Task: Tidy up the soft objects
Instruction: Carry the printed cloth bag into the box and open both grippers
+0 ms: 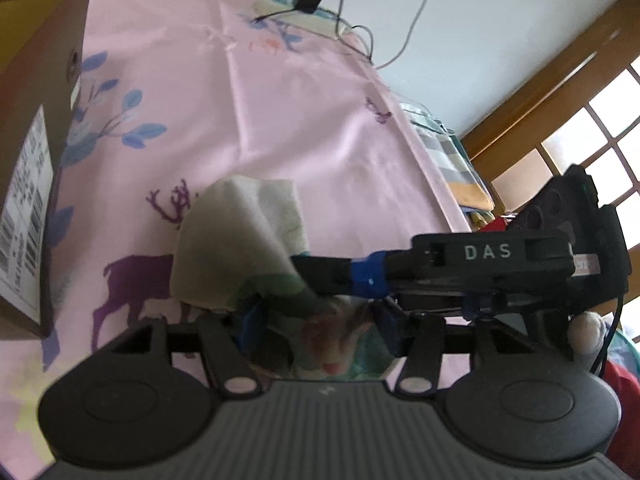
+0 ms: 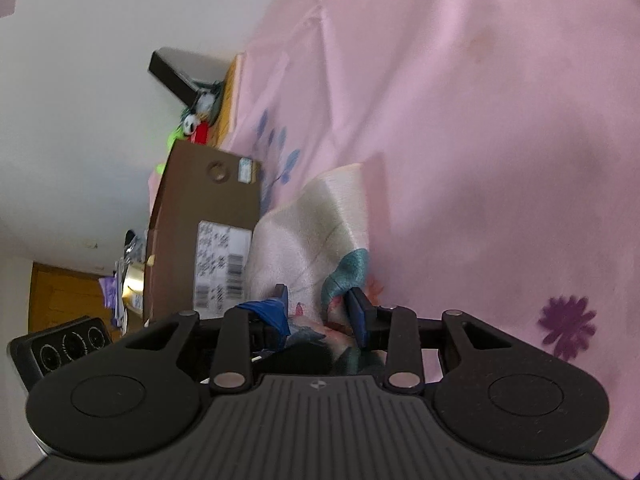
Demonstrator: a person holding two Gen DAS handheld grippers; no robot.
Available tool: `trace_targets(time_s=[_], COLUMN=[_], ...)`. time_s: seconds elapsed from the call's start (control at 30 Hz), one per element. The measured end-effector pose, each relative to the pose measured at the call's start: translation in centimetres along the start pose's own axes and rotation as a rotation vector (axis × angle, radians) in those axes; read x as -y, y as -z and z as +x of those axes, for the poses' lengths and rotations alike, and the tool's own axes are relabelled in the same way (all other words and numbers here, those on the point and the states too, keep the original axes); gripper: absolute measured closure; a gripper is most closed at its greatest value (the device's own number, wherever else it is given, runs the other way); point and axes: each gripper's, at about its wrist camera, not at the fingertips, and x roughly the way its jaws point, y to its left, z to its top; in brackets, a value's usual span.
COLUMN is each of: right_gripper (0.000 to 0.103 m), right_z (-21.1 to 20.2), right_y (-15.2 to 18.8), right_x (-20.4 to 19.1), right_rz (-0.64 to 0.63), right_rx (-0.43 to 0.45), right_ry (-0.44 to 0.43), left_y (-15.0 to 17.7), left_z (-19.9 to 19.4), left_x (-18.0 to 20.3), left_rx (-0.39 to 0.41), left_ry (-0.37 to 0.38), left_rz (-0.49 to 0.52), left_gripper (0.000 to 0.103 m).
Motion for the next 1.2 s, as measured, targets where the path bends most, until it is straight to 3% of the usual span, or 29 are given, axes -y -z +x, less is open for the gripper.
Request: trace_targets(time_s=[0.27,0.43,0.57,0.83,1.03,1.2], right_gripper=[0.086,0.086,0.086,0.086,0.086,0.086], right_z=[-2.1,-2.8,-1.3,6.8,12.8,15.8], right_y=[0.8,1.0,1.3,2.3,3.2,4.1], right_x=[-4.2,-9.5,-14.3,-21.6,-23.8,-23.5], right_rz=[-0.076,-0.177,-0.243,-0.316,-0.324,-0.307], right_rx=[0.030,0.090,0.119,0.107,0.104,0.134], right_ry=[-0.078,-0.141,-0.178,-0.169,-0.049,0.060], left_y=[-0.4,-2.0,-3.5,-5.4,-6.5,-7.3], left_z=[-5.9,-11.3,-16.3,-22.1,-21.7,-19.9], left_x=[1.0,0.9,-1.1,-9.1,-15.7,-18.5], left_rx=[0.117,0.219,0.255,0.239,0.160,0.081], left_ry=[0.078,0.101,0.090,0.034,0.030,0.009], left_rz=[0.039,0.109,0.187,0.193,0.113,0.109], left_gripper=[0.046,0.046,0.045,0.045,0.045,0.045])
